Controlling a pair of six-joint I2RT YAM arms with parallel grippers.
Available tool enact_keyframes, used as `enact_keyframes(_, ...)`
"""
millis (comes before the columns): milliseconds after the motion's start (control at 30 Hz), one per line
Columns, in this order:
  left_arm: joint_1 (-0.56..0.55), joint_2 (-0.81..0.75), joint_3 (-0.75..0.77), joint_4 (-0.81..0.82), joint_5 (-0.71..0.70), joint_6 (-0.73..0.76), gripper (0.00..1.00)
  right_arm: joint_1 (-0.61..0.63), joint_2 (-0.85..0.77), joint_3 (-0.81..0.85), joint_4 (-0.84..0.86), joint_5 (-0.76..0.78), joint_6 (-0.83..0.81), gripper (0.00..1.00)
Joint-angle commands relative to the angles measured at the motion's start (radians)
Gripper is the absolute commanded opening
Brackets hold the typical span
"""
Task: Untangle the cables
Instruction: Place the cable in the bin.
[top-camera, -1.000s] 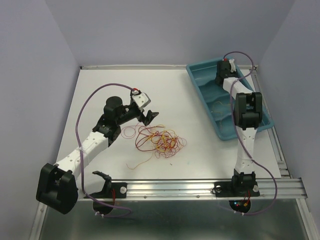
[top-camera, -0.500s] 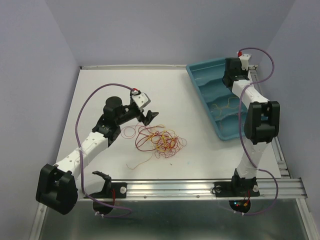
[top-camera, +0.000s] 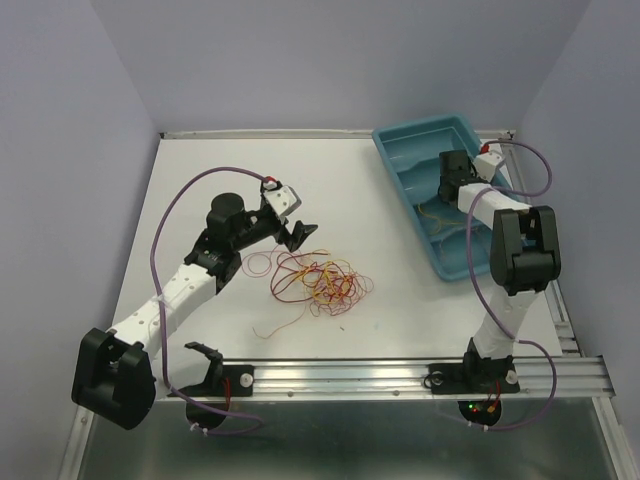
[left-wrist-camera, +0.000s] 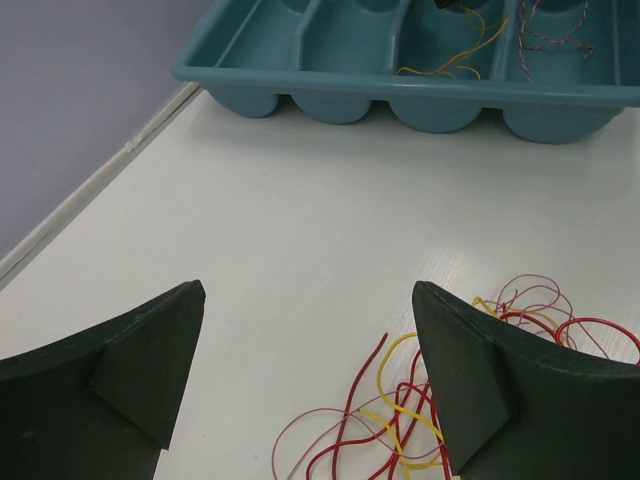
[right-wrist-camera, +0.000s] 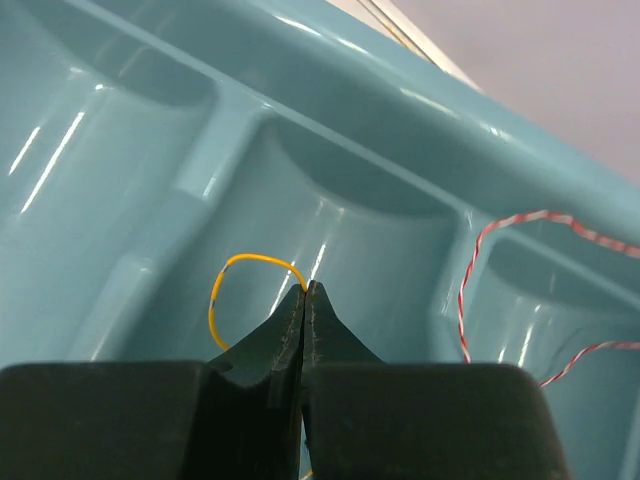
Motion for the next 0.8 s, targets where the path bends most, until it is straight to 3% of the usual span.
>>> enact_keyframes(0, -0.002, -0.031, -0.009, 0.024, 0.016, 0.004, 0.96, 0.001, -0.062, -0.044, -0.024, 0.062, 0.282, 0.01)
enact_keyframes(333, 0.000, -0.029, -0.007, 0.021, 0.014, 0.007, 0.96, 0.001, 0.004, 0.019, -0.104, -0.016, 0.363, 0.01)
enact_keyframes(533, -0.002, -0.032, -0.009, 0.020, 0.019, 0.010, 0.96, 0.001, -0.051, 0.008, -0.107, 0.028, 0.344, 0.29)
enact_keyframes(667, 0.000, -0.029, -0.006, 0.020, 0.020, 0.008, 0.96, 0.001, -0.103, 0.025, -0.107, 0.051, 0.285, 0.34)
enact_keyframes(767, -0.002, -0.026, -0.006, 0.020, 0.020, 0.010, 0.96, 0.001, -0.137, 0.039, -0.107, 0.059, 0.239, 0.43)
